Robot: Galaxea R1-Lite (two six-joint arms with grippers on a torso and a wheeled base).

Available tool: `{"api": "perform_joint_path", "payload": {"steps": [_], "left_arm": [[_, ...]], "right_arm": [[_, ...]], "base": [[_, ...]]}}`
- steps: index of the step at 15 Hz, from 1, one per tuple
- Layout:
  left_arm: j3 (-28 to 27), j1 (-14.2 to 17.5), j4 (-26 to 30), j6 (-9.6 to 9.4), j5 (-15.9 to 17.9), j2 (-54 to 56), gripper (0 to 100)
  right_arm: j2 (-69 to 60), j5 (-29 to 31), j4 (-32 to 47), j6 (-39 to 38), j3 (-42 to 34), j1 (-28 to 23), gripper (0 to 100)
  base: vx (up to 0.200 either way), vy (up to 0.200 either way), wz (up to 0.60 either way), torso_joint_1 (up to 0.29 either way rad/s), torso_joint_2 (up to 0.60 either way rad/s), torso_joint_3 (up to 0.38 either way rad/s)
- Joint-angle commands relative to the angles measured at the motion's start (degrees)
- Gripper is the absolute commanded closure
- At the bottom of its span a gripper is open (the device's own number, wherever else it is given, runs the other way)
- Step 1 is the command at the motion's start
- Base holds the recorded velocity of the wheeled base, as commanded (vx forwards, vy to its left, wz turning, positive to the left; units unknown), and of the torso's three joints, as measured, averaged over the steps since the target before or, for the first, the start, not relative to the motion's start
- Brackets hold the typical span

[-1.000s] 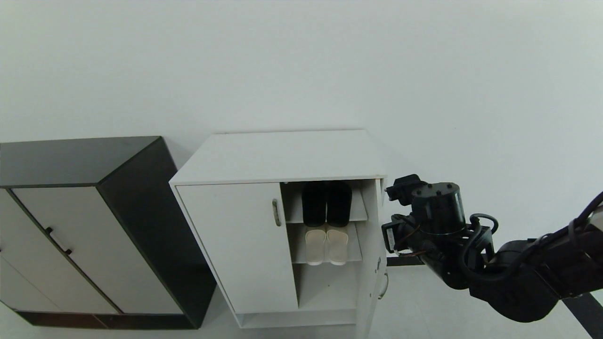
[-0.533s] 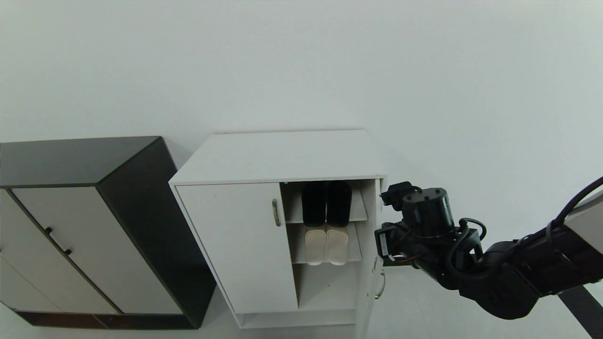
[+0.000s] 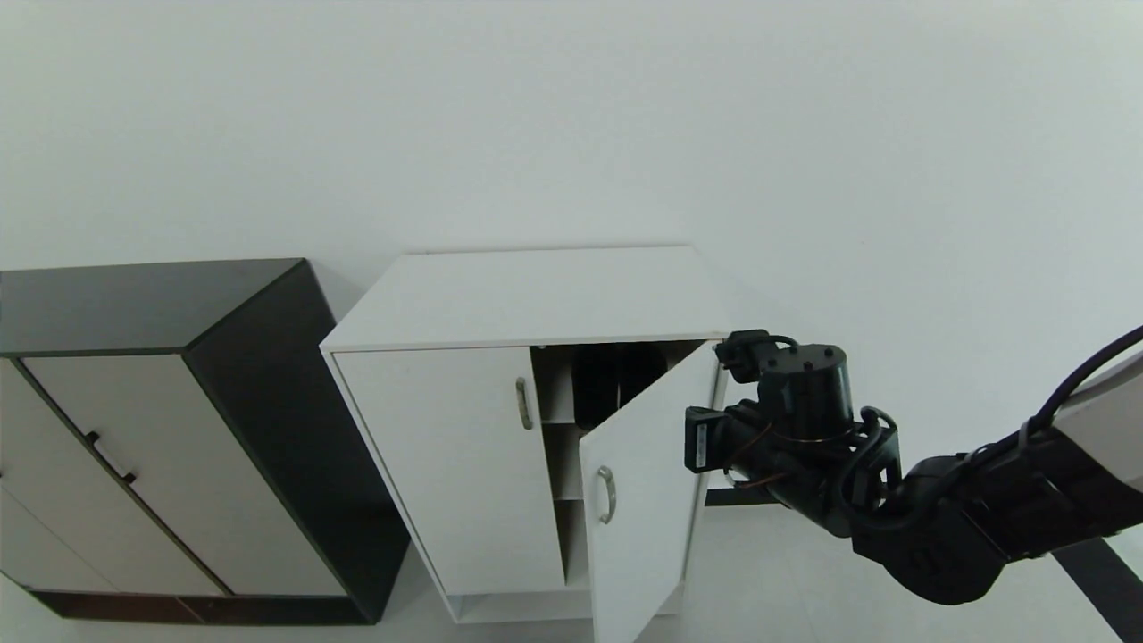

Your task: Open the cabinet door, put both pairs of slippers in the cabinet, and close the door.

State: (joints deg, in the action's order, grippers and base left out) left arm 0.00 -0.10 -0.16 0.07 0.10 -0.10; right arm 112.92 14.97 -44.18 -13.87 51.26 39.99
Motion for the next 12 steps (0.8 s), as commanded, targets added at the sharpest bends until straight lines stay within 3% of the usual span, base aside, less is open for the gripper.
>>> {"api": "perform_joint_path", "payload": {"steps": [1,5,12], "left_arm": [[0.00,0.01,-0.02,0.01,-0.10,0.01,100],[0.00,0.01,-0.02,-0.07,0.08,0.01,100],[0.00,-0.08,-0.02,-0.07,0.08,0.01,100]], "right_arm": [[-0.60,-2.84,-2.32,0.07,-2.66,0.44,100],[-0.25,-12.07,-14.44,3.94,-10.83,0.62,100],[0.98,-14.53,-15.85,5.44,-13.03,1.06,100]], "base": [[0.000,0.000,0.00,0.000,0.00,0.000],[0.000,0.000,0.00,0.000,0.00,0.000],[0.200,0.000,0.00,0.005,0.00,0.005]]}}
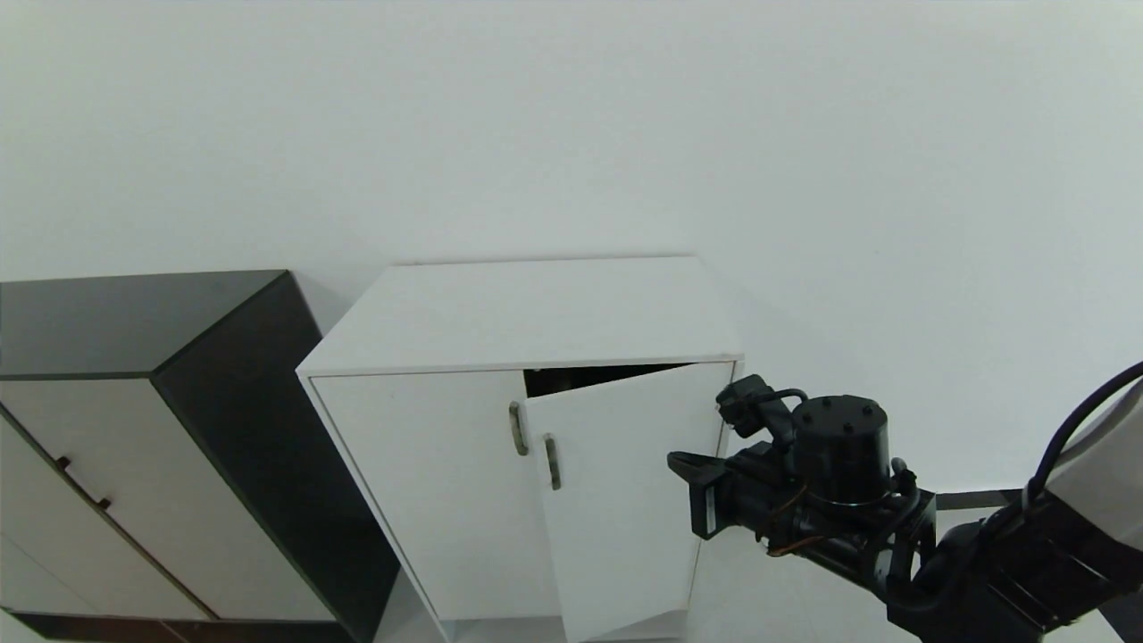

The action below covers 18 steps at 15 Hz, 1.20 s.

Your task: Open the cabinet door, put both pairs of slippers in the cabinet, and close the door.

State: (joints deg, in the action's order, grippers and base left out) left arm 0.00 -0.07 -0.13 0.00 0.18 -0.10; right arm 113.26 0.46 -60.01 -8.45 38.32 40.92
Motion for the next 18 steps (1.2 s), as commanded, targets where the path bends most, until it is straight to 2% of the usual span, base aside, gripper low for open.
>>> {"api": "perform_joint_path", "payload": {"steps": [1,4,16,18], "left_arm": [[0.00,-0.01,-0.04,0.00,-0.01,0.01,100],[0.00,-0.01,-0.04,0.00,-0.01,0.01,100],[0.00,-0.01,-0.04,0.00,-0.09,0.01,100],[0.00,-0.01,-0.04,0.00,-0.09,0.01,100]], "right_arm": [[0.73,-0.02,-0.02,0.01,-0.08,0.30,100],[1.43,-0.02,-0.63,0.01,-0.08,0.56,100],[5.21,0.33,-4.94,0.01,1.15,0.21,100],[6.80,0.33,-5.64,0.01,2.20,-1.20,100]], "base": [[0.200,0.000,0.00,0.002,0.00,0.002],[0.200,0.000,0.00,0.004,0.01,0.001],[0.000,0.000,0.00,0.000,0.00,0.000],[0.000,0.000,0.00,0.000,0.00,0.000]]}}
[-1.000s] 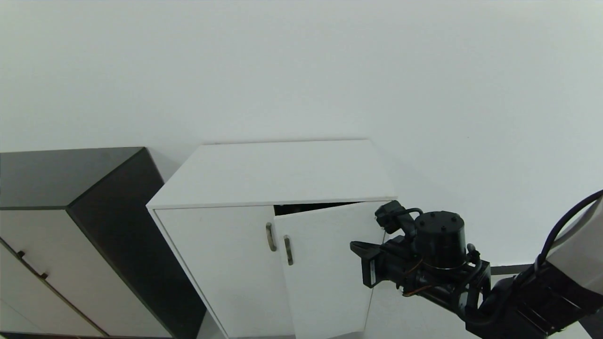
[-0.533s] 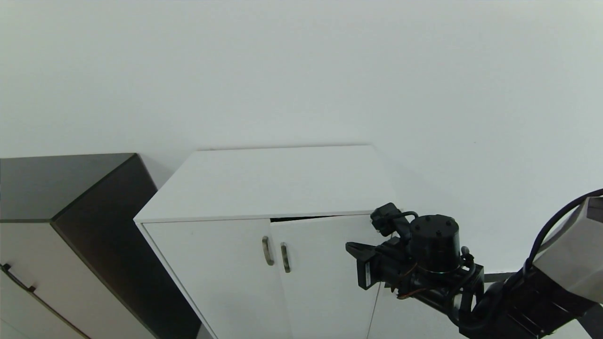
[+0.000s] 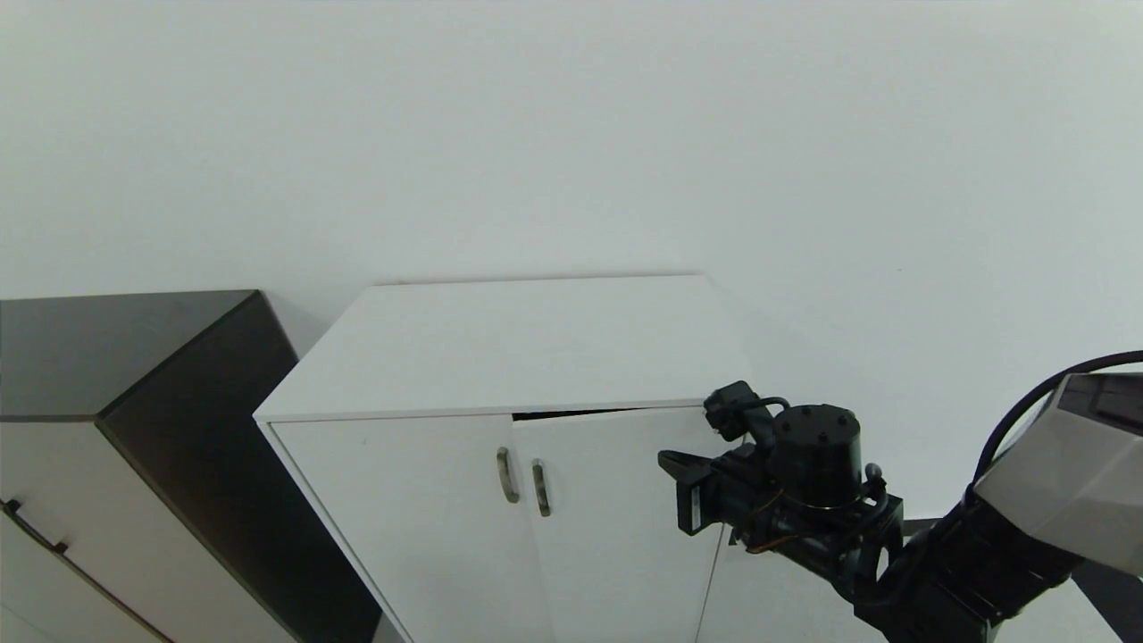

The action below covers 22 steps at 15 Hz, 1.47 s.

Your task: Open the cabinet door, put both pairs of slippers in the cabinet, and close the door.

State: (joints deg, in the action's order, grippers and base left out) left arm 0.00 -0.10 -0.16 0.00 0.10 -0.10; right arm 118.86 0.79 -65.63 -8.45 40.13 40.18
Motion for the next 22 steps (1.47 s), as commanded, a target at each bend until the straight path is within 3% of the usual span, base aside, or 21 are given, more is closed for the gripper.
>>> {"api": "perform_joint_path", "payload": {"steps": [1,22], "left_arm": [[0.00,0.01,-0.02,0.00,-0.01,0.01,100],[0.00,0.01,-0.02,0.00,-0.01,0.01,100]], "right_arm": [[1.55,0.00,-0.20,0.01,0.47,-0.81,100],[6.30,0.09,-0.37,-0.08,5.13,-4.06,100]], "base": [[0.000,0.000,0.00,0.000,0.00,0.000],[0.000,0.000,0.00,0.000,0.00,0.000]]}}
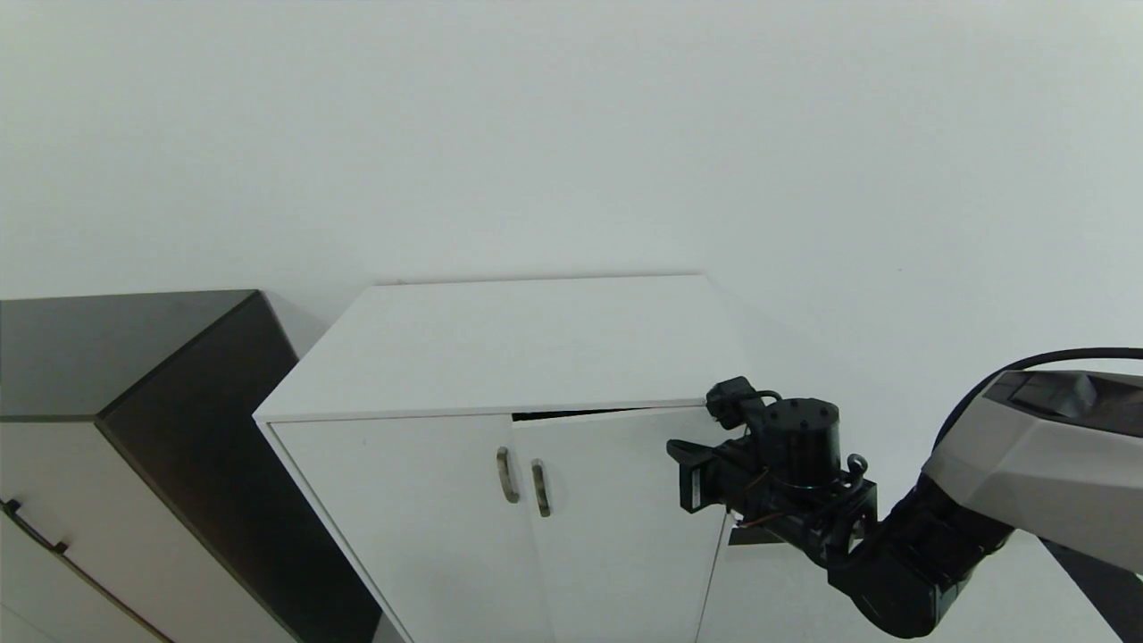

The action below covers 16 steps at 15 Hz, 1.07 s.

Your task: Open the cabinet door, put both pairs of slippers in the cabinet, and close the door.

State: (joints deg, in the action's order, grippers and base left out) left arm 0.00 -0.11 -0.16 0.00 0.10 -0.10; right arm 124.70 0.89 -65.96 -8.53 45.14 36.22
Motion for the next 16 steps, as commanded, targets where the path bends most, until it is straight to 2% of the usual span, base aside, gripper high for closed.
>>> {"api": "perform_joint_path", "payload": {"steps": [1,16], "left_arm": [[0.00,0.02,-0.02,0.00,-0.01,0.01,100],[0.00,-0.07,-0.02,0.00,0.08,0.01,100]], "right_arm": [[0.55,-0.01,0.05,0.01,0.56,-0.36,100],[2.92,0.25,0.05,0.01,3.29,-1.24,100]], "base": [[0.000,0.000,0.00,0.000,0.00,0.000],[0.000,0.000,0.00,0.000,0.00,0.000]]}}
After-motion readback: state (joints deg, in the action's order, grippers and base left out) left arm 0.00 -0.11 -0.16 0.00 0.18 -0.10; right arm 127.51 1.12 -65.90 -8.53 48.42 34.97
